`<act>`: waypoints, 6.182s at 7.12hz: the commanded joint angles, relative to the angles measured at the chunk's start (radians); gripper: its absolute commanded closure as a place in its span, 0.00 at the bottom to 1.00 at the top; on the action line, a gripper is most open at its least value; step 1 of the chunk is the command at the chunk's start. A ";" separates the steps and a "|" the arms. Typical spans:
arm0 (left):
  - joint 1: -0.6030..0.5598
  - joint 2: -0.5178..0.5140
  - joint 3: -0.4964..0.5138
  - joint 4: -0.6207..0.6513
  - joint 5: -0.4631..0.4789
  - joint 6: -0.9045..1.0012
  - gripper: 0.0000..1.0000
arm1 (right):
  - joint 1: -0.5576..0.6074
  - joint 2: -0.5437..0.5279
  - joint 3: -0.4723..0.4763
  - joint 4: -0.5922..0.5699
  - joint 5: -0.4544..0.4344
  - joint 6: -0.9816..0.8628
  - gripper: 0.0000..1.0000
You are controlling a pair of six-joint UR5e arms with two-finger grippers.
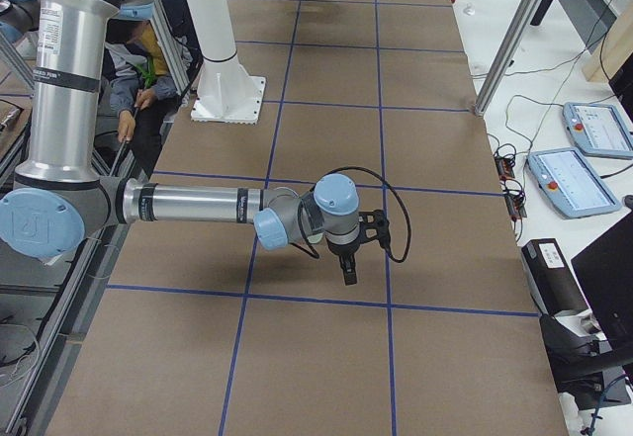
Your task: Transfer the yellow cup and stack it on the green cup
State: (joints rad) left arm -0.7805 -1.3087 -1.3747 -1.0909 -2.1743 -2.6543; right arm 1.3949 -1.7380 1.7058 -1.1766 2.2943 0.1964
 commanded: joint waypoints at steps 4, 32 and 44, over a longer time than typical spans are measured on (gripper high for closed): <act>0.014 0.000 0.039 -0.007 -0.028 -0.004 0.00 | -0.002 0.000 0.000 0.000 0.001 -0.002 0.00; -0.040 0.046 0.162 -1.225 1.300 0.918 0.69 | -0.017 0.055 0.008 0.002 0.013 0.014 0.00; -0.052 -0.096 0.100 -2.518 0.686 2.001 0.96 | -0.016 0.078 0.011 0.000 0.060 0.014 0.00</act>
State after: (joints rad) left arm -0.8332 -1.3589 -1.2676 -3.5460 -1.3747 -0.6604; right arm 1.3789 -1.6765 1.7171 -1.1759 2.3479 0.2113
